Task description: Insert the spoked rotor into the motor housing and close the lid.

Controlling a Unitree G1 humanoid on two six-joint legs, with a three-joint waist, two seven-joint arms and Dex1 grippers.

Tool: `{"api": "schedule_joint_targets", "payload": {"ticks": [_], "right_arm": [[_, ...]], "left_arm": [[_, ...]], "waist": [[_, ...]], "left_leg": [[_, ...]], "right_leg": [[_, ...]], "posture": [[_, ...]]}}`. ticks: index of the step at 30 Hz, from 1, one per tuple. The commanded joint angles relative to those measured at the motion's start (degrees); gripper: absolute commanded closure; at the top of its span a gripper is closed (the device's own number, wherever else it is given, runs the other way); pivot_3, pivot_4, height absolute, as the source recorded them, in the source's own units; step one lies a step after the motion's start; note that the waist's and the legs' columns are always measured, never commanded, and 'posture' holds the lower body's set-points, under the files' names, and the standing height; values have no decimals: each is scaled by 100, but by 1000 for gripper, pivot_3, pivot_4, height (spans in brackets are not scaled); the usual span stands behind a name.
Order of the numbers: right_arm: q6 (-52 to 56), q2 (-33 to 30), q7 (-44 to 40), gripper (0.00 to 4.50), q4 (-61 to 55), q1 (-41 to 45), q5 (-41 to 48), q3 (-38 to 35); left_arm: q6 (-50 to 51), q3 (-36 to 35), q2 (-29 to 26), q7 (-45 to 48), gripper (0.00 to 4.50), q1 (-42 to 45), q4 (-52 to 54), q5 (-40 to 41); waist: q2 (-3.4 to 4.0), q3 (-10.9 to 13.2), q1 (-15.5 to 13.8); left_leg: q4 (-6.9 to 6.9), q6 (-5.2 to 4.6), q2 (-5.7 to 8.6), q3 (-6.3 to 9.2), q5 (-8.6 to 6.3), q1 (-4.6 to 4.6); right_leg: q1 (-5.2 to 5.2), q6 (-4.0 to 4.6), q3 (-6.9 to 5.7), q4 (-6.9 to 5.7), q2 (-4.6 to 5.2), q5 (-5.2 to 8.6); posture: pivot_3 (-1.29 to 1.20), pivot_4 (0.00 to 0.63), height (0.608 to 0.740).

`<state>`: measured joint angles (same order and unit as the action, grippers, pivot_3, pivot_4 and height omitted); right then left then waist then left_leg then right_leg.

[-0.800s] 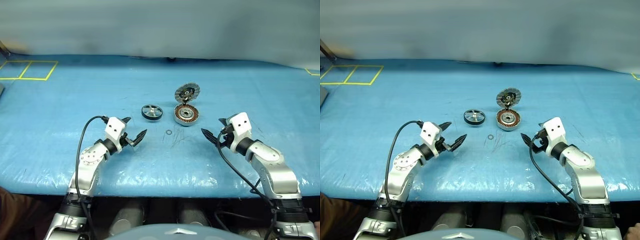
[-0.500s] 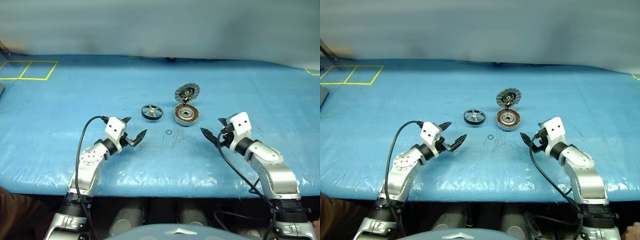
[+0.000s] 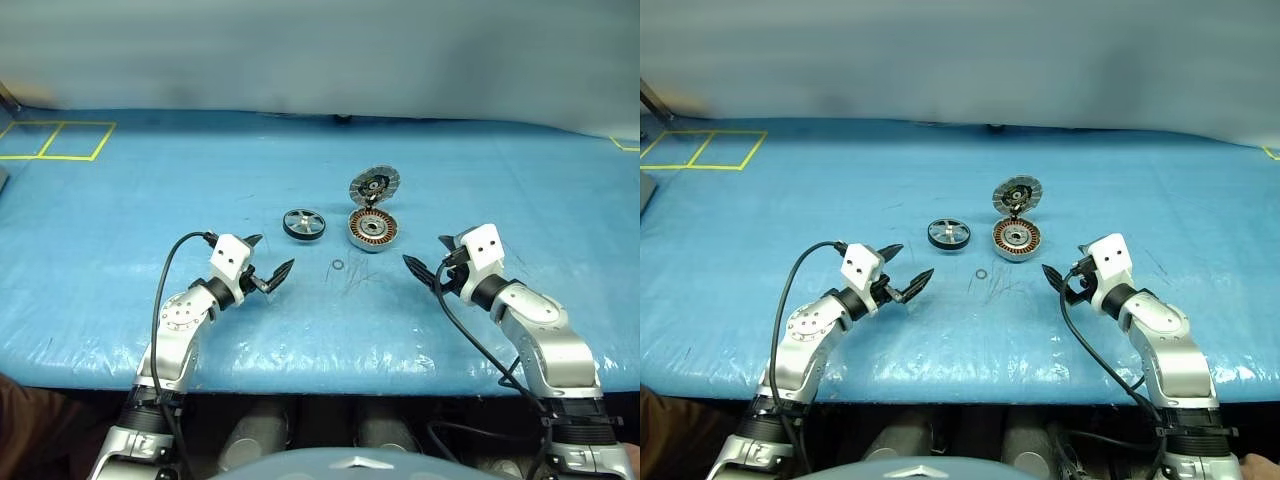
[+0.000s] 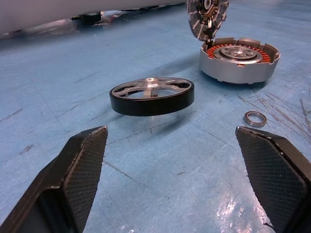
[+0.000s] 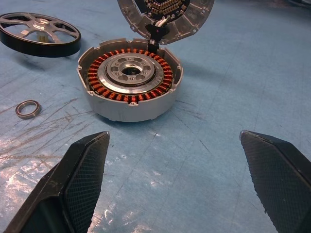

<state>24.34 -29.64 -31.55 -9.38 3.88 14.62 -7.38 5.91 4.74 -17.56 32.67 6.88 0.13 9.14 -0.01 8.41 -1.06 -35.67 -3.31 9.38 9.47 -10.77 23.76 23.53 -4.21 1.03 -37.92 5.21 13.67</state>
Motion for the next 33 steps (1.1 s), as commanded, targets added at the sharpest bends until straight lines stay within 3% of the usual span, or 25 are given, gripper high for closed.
{"api": "schedule_joint_targets", "payload": {"ticks": [1, 3, 8, 14, 17, 23, 33], "right_arm": [[-45, -189, -116, 17, -74, 174, -69, 23], [-41, -264, -170, 17, -56, 198, -126, 75], [114, -1362, -908, 17, -44, 573, -875, 935], [-31, -2118, -1851, 17, 131, 1655, -1731, 2085], [-405, -2086, -2415, 17, 620, 2530, -2316, 2814], [-1121, -1544, -2763, 17, 1675, 3672, -3010, 3553], [-1595, -923, -2792, 17, 2672, 4093, -3471, 3732]], "left_arm": [[-9, -7, -7, 23, 0, 63, 294, 45], [-7, -2, -5, 18, 0, 68, 292, 44], [-13, 17, -2, 24, 0, 96, 267, 36], [-4, 50, 3, 40, 0, 145, 246, 23], [13, 79, 6, 58, 0, 163, 247, 17], [33, 144, 30, 41, 0, 90, 316, -1], [71, 195, 47, 14, 0, 14, 394, -9]], "waist": [[0, 0, 2], [0, 0, 0], [1, 1, 4], [-2, 2, 27], [-2, 3, 42], [-7, 6, 24], [-7, 6, 5]], "left_leg": [[0, 0, 0, 0, 0, 0], [0, 0, 0, 0, 0, 0], [-2, -2, 1, -1, -1, 2], [-6, -1, -2, 0, -1, 5], [-7, -3, -1, 1, -2, 10], [-14, -6, 1, 1, -4, 16], [-17, 16, 5, 2, 9, 19]], "right_leg": [[0, 0, 0, 0, 0, 0], [0, 0, -1, 0, 0, 0], [1, -1, -7, 3, 2, 0], [-1, -1, -13, 2, 3, 1], [1, -1, -14, 8, 4, 0], [2, -4, -17, 13, 6, -2], [7, -5, -16, 10, 6, -4]], "posture": [[0, 150, 740], [0, 150, 740], [0, 150, 740], [0, 150, 740], [0, 150, 740], [0, 150, 740], [0, 150, 740]]}}
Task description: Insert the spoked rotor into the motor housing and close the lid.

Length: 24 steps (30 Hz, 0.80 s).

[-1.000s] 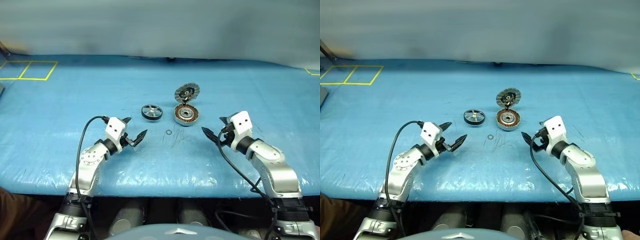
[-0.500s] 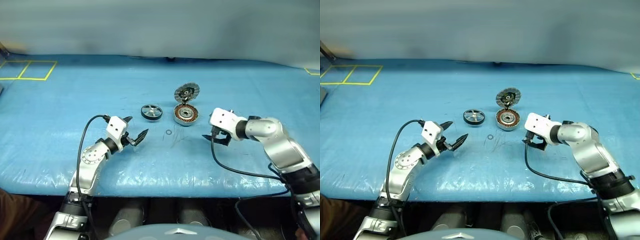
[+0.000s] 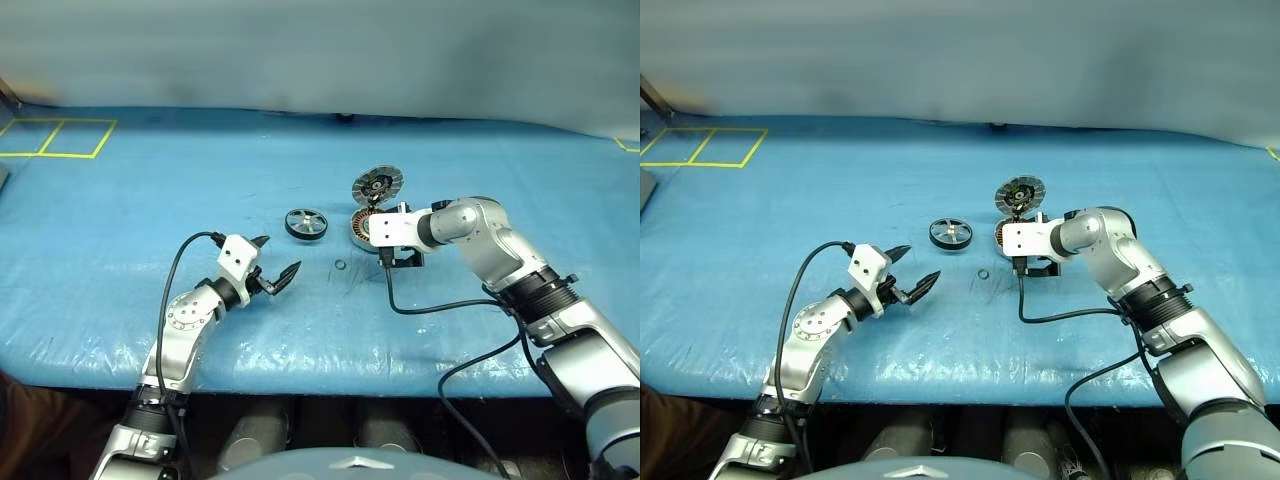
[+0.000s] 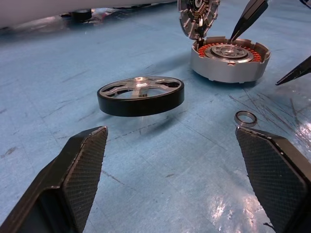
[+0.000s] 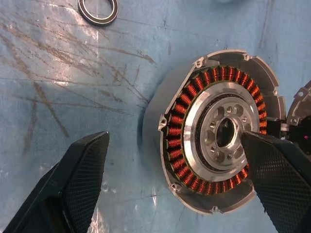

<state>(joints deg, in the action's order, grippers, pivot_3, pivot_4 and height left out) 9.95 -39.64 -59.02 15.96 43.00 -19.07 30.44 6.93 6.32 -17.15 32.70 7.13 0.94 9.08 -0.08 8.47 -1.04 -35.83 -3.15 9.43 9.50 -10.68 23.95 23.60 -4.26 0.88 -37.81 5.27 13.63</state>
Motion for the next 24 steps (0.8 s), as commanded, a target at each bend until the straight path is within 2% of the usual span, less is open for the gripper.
{"api": "schedule_joint_targets", "payload": {"ticks": [1, 10, 13, 16, 17, 18, 19, 22, 24], "right_arm": [[-182, 107, -55, 17, 214, 196, -132, -41], [-544, 448, -232, 17, 1173, 351, -152, -1], [-637, 504, -293, 614, 1525, 378, -233, 53], [-714, 556, -125, 1539, 1700, 362, -303, 21], [-707, 564, -137, 1539, 1687, 339, -284, -9], [-685, 560, -142, 2087, 1633, 300, -269, -45], [-663, 543, -131, 2281, 1559, 255, -272, -77], [-534, 443, -76, 2332, 1136, 47, -296, -206], [-279, 302, -113, 2332, 455, -262, -276, -353]], "left_arm": [[-28, 40, 5, 7, 0, -15, 318, -5], [-31, 57, -10, -37, 0, -23, 323, -33], [-40, 56, -12, -55, 0, -21, 326, -43], [-47, 39, -28, -70, 0, -39, 330, -45], [-49, 36, -32, -75, 0, -47, 331, -46], [-50, 35, -35, -80, 0, -55, 332, -48], [-50, 38, -37, -86, 0, -61, 333, -49], [-52, 49, -35, -103, 0, -71, 337, -48], [-56, 53, -30, -113, 0, -82, 338, -44]], "waist": [[0, 0, 5], [-1, -1, 47], [-2, -3, 45], [-3, -5, 32], [-4, -6, 25], [-4, -7, 18], [-5, -7, 17], [-5, -8, 6], [-5, -8, -28]], "left_leg": [[0, 0, 0, 0, 0, -1], [0, -13, -2, -1, -8, -15], [0, -16, -4, 1, -10, -25], [-2, -14, -3, 1, -8, -28], [-2, -13, -3, 1, -7, -28], [-2, -12, -3, 1, -7, -28], [-2, -12, -3, 2, -7, -28], [-3, -13, -2, 2, -7, -27], [-3, -13, -2, 3, -7, -24]], "right_leg": [[-1, 0, 0, -1, -1, 0], [-11, 1, 2, -5, -4, -1], [-21, 2, 1, -8, -7, -2], [-23, 3, 2, -14, -8, -2], [-22, 4, 2, -15, -8, -3], [-22, 4, 2, -16, -8, -3], [-22, 4, 1, -15, -8, -3], [-22, 3, 2, -15, -8, -4], [-20, 3, 1, -15, -7, -4]], "posture": [[0, 150, 740], [0, 150, 740], [0, 150, 740], [0, 150, 740], [0, 150, 740], [0, 150, 740], [0, 150, 740], [0, 150, 740], [0, 150, 740]]}}
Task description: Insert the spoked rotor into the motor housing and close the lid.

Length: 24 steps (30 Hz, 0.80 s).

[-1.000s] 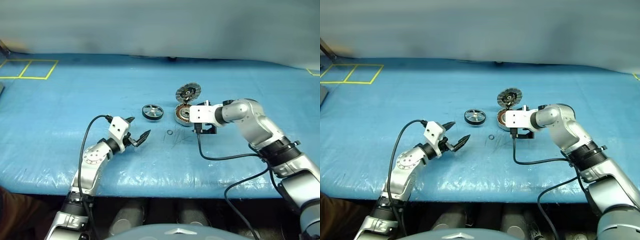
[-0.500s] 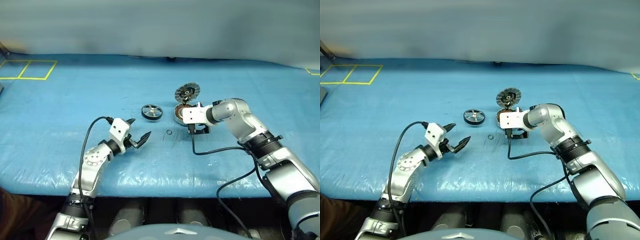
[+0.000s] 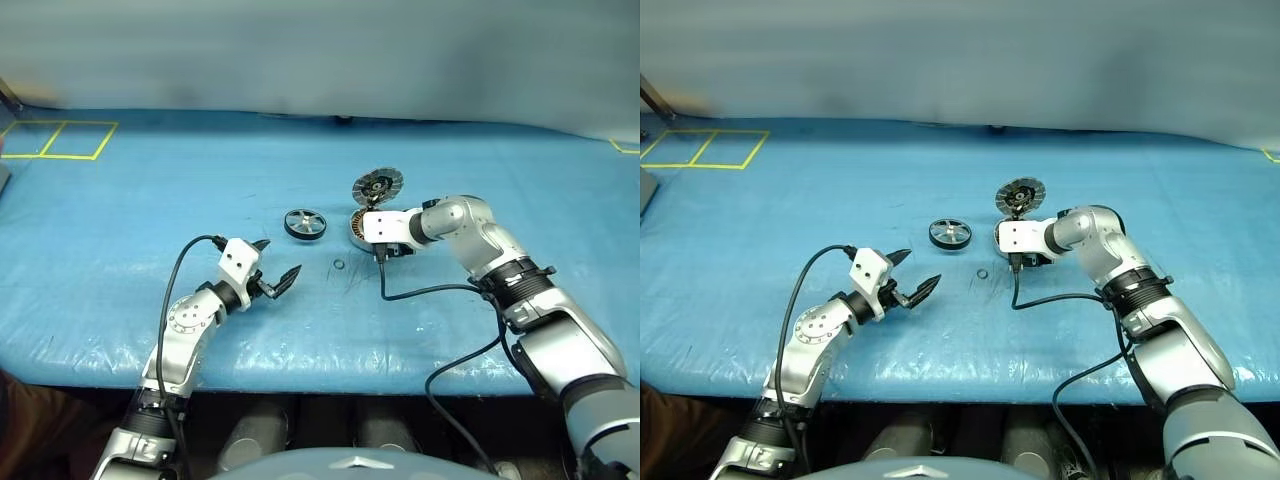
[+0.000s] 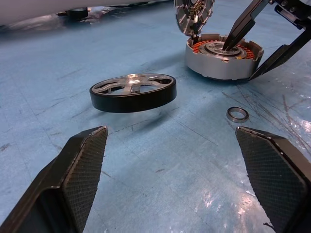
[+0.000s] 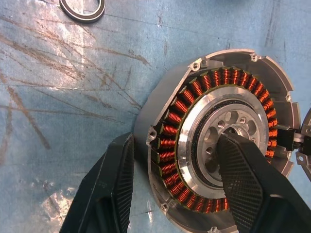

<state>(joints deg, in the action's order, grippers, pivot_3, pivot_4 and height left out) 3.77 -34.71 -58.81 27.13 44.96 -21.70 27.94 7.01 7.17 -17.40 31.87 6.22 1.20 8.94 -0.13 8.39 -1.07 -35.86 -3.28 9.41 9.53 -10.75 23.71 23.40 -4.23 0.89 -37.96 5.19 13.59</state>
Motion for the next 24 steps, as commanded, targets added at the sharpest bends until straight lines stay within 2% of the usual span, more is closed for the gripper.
{"api": "schedule_joint_targets", "payload": {"ticks": [1, 10, 24], "right_arm": [[479, -243, -148, 2332, -988, -611, 6, -169], [1707, -492, -185, 2332, -3287, -1977, 3, -457], [2732, -426, -73, 2332, -4682, -2782, -165, -275]], "left_arm": [[-64, -27, -3, -34, 0, 3, 312, -29], [-37, 28, -21, -11, 0, 31, 279, -36], [-28, 53, -10, 38, 0, 73, 229, -58]], "waist": [[0, 0, -36], [0, 0, -66], [-1, 0, -65]], "left_leg": [[0, -1, 0, 5, -1, 4], [5, -8, 1, 7, -10, 13], [0, -7, 0, 7, -10, 12]], "right_leg": [[2, 0, 0, 2, 1, 0], [8, 0, 1, 11, 5, 1], [4, -1, -3, 11, 5, 2]], "posture": [[0, 150, 740], [0, 150, 740], [0, 150, 740]]}}
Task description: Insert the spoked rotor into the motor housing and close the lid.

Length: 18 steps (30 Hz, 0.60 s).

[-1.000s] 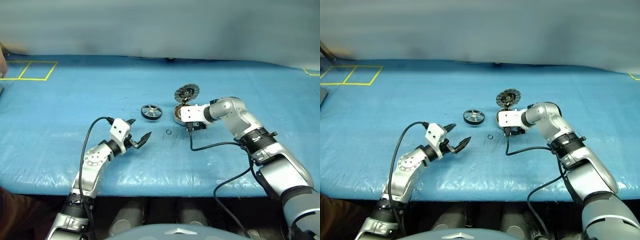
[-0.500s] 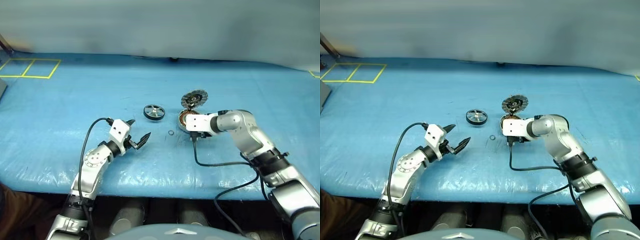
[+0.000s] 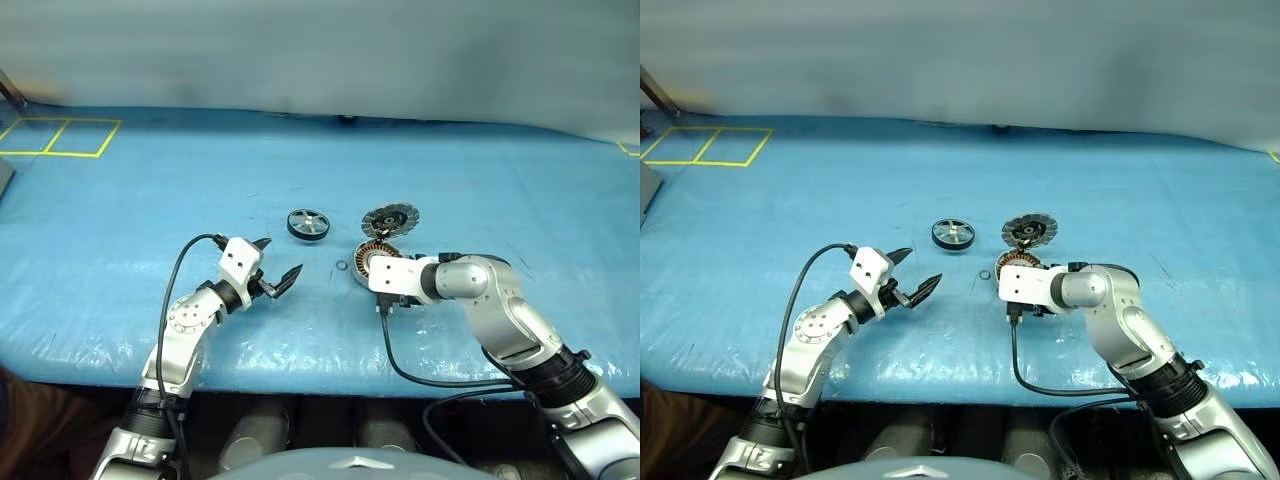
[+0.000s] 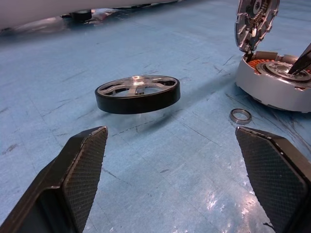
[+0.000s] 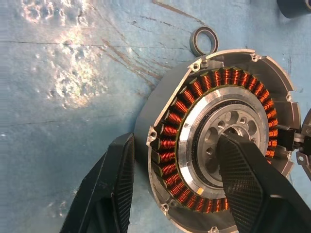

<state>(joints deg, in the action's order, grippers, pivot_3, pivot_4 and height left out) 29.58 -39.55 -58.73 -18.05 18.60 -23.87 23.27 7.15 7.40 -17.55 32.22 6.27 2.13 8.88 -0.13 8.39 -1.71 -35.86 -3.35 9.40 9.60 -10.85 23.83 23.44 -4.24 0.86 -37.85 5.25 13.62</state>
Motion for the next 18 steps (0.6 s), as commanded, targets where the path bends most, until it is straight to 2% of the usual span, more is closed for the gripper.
{"api": "schedule_joint_targets", "payload": {"ticks": [1, 6, 8, 12, 18], "right_arm": [[188, 95, -55, 2332, -199, -146, 48, 202], [243, 135, 24, 2332, -170, -116, 3, 215], [252, 159, 113, 1602, -154, -78, -2, 146], [253, 269, 179, 433, -308, -49, 251, -60], [386, 228, 225, 433, -672, -8, 617, -412]], "left_arm": [[-44, 34, 13, 4, 0, 68, 132, -52], [-43, 40, 27, 16, 0, 79, 125, -51], [-39, 35, 22, 25, 0, 85, 127, -47], [-23, 41, 14, 44, 0, 92, 120, -54], [-9, 66, 18, 73, 0, 111, 106, -53]], "waist": [[0, 0, 3], [-2, -1, 14], [-2, -1, 15], [-2, -1, 13], [-1, 1, 18]], "left_leg": [[0, 0, 0, 0, 0, 0], [-1, 1, -2, 0, 1, -2], [0, 1, -2, 0, 1, -2], [0, 2, -2, 0, 1, 0], [0, 2, -2, 0, 1, 5]], "right_leg": [[0, 0, 0, 0, 0, 0], [-1, 0, -1, -2, -2, 0], [-1, 0, -2, -2, -2, 0], [1, 0, -2, -1, -1, 0], [7, 0, -2, -1, -1, 0]], "posture": [[0, 150, 740], [0, 150, 740], [0, 150, 740], [0, 150, 740], [0, 150, 740]]}}
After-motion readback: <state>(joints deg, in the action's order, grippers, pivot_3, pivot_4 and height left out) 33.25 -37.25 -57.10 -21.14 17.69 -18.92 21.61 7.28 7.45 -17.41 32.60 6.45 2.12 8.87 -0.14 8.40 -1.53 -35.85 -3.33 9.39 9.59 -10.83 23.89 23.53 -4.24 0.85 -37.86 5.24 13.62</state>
